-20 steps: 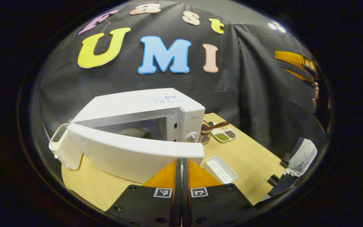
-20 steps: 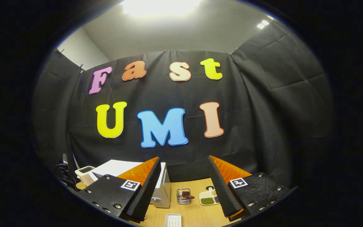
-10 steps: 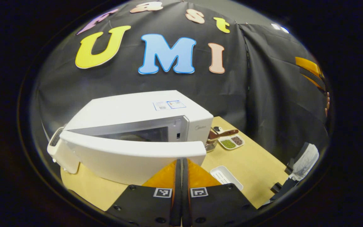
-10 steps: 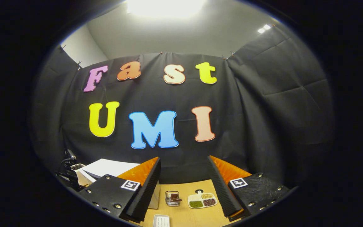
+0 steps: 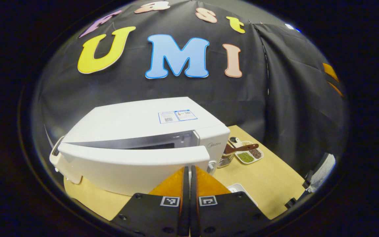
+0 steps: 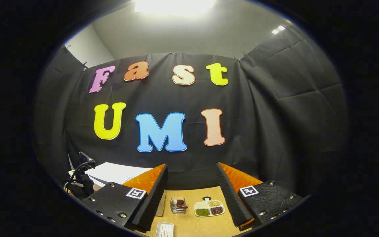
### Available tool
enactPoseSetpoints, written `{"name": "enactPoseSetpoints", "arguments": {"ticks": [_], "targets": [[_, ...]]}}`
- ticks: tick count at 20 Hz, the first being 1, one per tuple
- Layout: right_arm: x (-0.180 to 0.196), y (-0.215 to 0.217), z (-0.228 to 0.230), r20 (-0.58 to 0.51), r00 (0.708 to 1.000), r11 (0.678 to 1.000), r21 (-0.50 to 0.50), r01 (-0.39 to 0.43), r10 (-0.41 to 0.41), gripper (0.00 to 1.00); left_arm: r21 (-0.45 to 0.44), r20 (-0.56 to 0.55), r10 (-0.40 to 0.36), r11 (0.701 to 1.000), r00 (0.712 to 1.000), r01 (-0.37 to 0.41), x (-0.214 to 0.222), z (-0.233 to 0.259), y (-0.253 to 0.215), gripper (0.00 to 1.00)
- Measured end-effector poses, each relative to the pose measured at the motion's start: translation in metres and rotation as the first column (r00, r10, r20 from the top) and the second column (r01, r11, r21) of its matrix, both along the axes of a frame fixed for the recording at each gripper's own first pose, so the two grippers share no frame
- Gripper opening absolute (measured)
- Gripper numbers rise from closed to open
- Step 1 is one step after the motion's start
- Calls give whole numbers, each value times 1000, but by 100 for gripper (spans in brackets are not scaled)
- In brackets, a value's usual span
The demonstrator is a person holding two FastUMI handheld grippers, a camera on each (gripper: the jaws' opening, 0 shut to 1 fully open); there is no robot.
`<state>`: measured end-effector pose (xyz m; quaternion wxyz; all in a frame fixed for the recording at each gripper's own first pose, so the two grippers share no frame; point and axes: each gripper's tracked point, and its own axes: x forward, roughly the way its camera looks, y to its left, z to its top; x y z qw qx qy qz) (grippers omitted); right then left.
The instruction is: Open the microwave oven with the left hand, put the food in, and close the microwave oven.
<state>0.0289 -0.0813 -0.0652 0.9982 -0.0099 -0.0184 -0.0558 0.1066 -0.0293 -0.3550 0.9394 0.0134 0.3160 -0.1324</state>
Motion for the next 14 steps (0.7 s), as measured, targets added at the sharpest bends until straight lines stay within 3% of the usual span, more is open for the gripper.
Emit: {"name": "enactPoseSetpoints", "arguments": {"ticks": [14], "targets": [[8,-33,-11,-25,999,999,43,22,-21,88,-14,-6,66,998,998,-66,32,-6,-1,7]]}}
